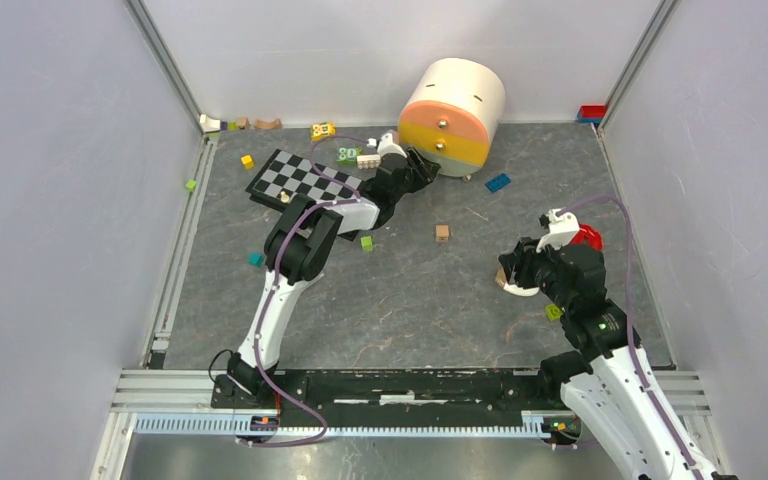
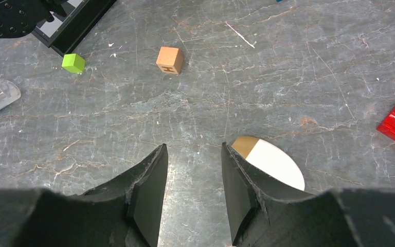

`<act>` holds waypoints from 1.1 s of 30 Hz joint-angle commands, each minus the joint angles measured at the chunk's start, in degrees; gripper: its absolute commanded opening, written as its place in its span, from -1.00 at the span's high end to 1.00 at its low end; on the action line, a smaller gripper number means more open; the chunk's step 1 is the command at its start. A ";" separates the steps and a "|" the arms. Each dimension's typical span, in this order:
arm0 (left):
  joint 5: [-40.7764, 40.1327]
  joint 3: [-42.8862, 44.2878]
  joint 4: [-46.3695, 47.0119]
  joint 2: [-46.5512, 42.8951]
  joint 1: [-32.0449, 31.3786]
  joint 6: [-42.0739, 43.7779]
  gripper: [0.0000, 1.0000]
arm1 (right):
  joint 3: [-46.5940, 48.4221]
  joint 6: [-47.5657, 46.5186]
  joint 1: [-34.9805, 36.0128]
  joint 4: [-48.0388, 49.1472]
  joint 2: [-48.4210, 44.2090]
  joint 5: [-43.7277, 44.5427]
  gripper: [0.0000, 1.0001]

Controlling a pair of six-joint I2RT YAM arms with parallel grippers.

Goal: Organize the makeup
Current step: Open the drawer in the storage box.

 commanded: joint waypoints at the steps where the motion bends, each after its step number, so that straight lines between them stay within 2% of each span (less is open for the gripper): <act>1: 0.16 4.47 2.38 1.90 0.16 -3.12 -0.09 | 0.71 -0.97 -0.17 -0.44 -0.44 0.57 0.01; 7: 0.61 5.68 2.18 3.28 0.14 -4.27 0.00 | 0.75 -0.88 -0.14 -0.70 -0.56 0.57 0.01; 17: 1.30 6.64 2.37 4.69 0.25 -5.23 0.06 | 0.88 -0.77 -0.14 -1.12 -0.87 0.65 0.02; 27: 2.61 4.97 3.87 3.74 0.33 -6.29 0.51 | 0.71 -0.67 -0.14 -1.49 -1.26 0.57 0.01; 33: 3.35 0.97 4.35 1.20 0.34 -5.01 0.56 | 0.53 -0.55 -0.19 -1.66 -1.56 0.64 0.01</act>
